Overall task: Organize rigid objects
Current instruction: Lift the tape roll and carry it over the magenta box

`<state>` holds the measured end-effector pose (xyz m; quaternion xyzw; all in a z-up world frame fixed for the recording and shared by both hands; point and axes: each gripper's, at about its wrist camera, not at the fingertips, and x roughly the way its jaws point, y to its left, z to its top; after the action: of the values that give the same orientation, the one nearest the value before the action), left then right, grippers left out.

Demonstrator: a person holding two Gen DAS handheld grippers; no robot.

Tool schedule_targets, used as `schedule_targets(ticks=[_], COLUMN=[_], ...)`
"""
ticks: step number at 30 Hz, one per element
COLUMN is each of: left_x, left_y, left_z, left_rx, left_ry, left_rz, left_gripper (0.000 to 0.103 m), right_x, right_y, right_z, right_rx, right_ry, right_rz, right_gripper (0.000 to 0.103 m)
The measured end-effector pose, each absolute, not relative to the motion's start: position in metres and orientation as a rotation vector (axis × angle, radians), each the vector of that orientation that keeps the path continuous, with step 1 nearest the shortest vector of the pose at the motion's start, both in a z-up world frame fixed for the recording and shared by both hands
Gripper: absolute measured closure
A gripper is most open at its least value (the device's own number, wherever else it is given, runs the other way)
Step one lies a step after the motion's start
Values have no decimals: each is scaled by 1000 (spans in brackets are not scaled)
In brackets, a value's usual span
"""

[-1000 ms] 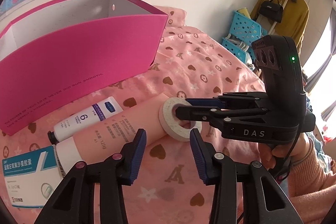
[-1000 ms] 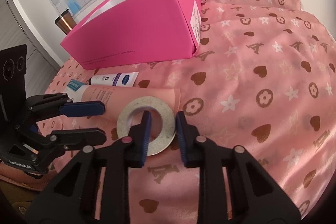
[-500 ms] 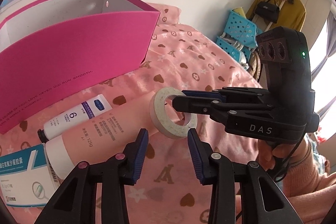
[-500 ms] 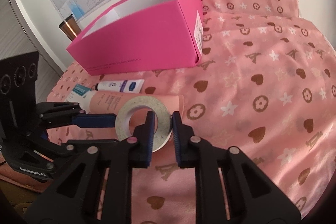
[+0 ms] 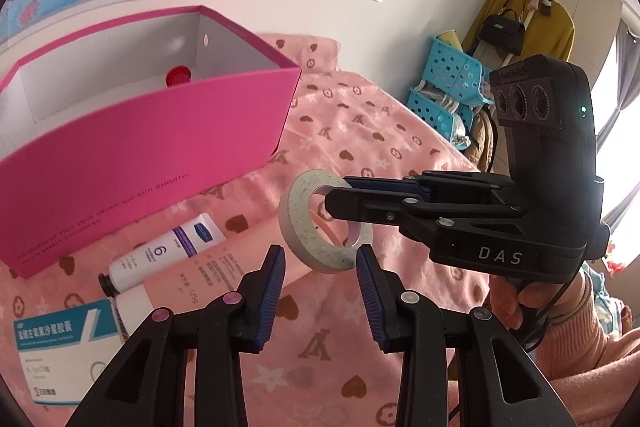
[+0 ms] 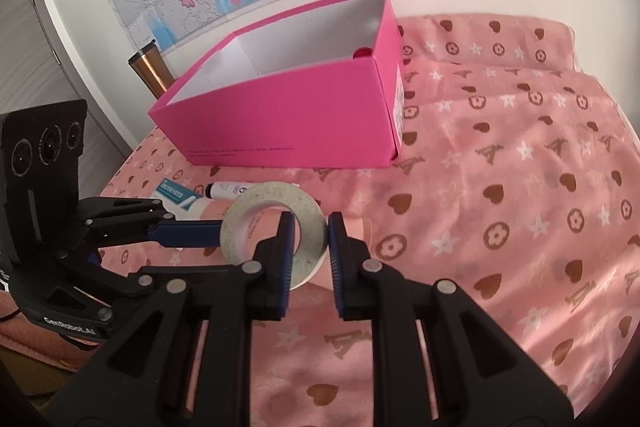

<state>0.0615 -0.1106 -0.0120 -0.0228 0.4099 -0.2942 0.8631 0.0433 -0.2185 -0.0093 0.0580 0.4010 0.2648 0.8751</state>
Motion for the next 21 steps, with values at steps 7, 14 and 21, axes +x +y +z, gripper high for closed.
schedule_targets(ticks=[7, 14, 21], left_x=[62, 69, 80], left_y=[-105, -98, -90], left_z=[2, 20, 34], left_rx=[-32, -26, -26], left_ry=[817, 769, 739], left_rz=[-602, -582, -561], left_gripper=[67, 67, 67], right_x=[47, 55, 68], right_y=[-210, -199, -192], right_z=[3, 23, 41], right_rx=[96, 62, 46], right_ry=[807, 766, 737], right_rz=[567, 572, 583], right_gripper=[84, 84, 84])
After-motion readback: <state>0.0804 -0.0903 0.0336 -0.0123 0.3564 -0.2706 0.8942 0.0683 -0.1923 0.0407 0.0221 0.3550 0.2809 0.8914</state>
